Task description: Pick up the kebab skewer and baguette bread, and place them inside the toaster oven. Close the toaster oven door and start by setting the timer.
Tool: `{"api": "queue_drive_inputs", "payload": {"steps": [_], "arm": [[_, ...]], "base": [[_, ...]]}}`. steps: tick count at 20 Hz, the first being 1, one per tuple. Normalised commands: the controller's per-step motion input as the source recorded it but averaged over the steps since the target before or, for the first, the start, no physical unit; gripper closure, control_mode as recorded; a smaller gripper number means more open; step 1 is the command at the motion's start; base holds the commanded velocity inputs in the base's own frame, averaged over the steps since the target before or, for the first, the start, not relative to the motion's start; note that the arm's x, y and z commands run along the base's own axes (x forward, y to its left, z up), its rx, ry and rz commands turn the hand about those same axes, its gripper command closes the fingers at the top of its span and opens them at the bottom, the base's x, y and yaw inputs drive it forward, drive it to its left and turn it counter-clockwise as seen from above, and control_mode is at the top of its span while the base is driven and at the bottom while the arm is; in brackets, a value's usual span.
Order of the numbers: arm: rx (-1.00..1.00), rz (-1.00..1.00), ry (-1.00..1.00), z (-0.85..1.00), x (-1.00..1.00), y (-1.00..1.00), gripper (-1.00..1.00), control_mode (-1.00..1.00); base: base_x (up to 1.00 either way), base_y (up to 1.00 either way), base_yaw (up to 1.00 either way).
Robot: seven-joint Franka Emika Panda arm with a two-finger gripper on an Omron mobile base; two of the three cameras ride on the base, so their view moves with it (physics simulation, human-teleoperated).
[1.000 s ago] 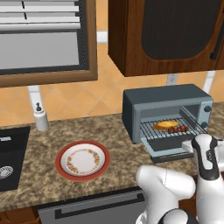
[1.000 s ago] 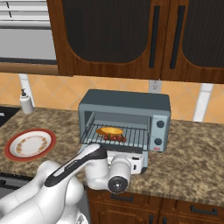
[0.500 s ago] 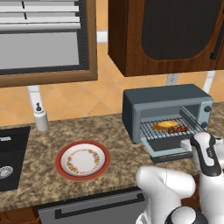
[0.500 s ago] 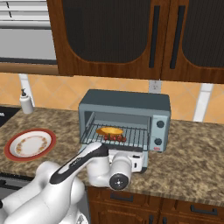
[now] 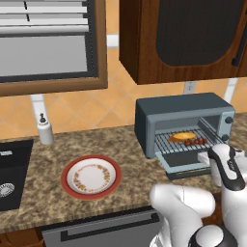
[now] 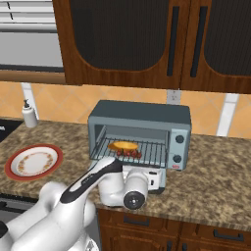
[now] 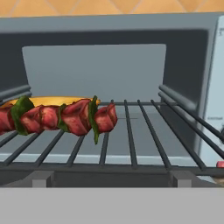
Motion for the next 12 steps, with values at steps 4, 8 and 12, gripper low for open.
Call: {"api": "queue_drive_inputs", "payload": {"steps": [4,8,12], "arm": [[0.0,0.0,0.0,0.0,0.17,0.0,-1.0,-1.0],[0.0,0.0,0.0,0.0,0.19,0.0,-1.0,-1.0],[0.0,0.0,0.0,0.0,0.18,0.0,-1.0,-1.0]], "base": [[0.0,0.0,0.0],[0.0,0.0,0.0],[0.0,0.0,0.0]]}}
